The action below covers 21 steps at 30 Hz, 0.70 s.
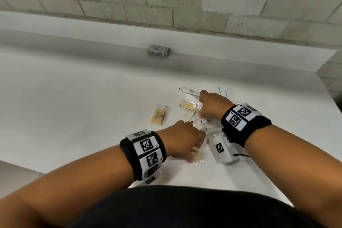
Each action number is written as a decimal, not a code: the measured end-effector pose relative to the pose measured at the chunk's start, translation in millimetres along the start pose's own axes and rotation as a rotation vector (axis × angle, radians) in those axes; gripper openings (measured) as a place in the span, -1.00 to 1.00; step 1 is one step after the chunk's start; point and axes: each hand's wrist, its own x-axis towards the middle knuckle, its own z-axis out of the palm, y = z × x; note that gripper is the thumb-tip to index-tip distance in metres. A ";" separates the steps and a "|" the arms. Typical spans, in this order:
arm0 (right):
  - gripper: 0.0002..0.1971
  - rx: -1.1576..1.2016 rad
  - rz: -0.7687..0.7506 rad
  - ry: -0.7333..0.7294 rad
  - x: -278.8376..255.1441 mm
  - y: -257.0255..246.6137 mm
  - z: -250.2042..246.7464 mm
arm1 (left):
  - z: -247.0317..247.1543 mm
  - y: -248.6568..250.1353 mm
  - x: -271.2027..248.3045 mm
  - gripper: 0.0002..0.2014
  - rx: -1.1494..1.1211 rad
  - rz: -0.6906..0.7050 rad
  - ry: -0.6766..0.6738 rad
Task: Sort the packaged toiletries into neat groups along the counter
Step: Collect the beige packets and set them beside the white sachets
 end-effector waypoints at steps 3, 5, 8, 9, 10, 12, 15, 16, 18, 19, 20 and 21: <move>-0.58 0.077 0.025 -0.028 2.0 15.8 -15.3 | -10.8 -2.3 -4.4 -0.65 -0.305 -0.062 0.043; -0.58 -0.033 0.055 -0.057 1.9 27.8 -27.4 | -26.4 -15.3 -10.5 -0.75 -0.424 -0.139 0.165; -0.68 -0.117 0.071 0.087 -1.8 26.0 -36.0 | -45.7 -56.0 -21.9 -0.63 -0.370 -0.414 0.237; -0.70 -0.081 0.025 0.147 -2.0 18.2 -35.5 | -48.2 -70.0 -25.7 -0.64 -0.332 -0.528 0.195; -0.70 -0.047 -0.035 0.163 -2.3 8.4 -33.7 | -49.5 -80.0 -29.0 -0.67 -0.291 -0.623 0.140; -0.63 -0.020 -0.132 0.099 -0.1 -12.2 -21.8 | -44.6 -92.1 -28.7 -0.57 -0.206 -0.745 0.034; -0.43 -0.052 -0.107 0.032 10.0 -30.7 -4.0 | -31.1 -95.5 -15.5 -0.41 -0.200 -0.824 0.085; -0.39 -0.044 -0.087 0.029 11.6 -32.4 -3.3 | -26.6 -95.6 -11.1 -0.36 -0.235 -0.843 0.134; -0.34 -0.009 -0.076 0.003 12.8 -33.5 -6.9 | -21.3 -94.7 -5.4 -0.28 -0.347 -0.869 0.191; -0.33 0.003 -0.077 -0.022 12.5 -32.5 -9.5 | -20.4 -93.5 -3.9 -0.27 -0.390 -0.869 0.183; -0.40 0.013 -0.090 -0.030 11.5 -31.7 -12.2 | -20.0 -93.9 -3.8 -0.31 -0.407 -0.860 0.168; -0.55 0.026 -0.100 -0.020 10.2 -29.2 -13.1 | -21.2 -92.4 -4.7 -0.39 -0.396 -0.843 0.141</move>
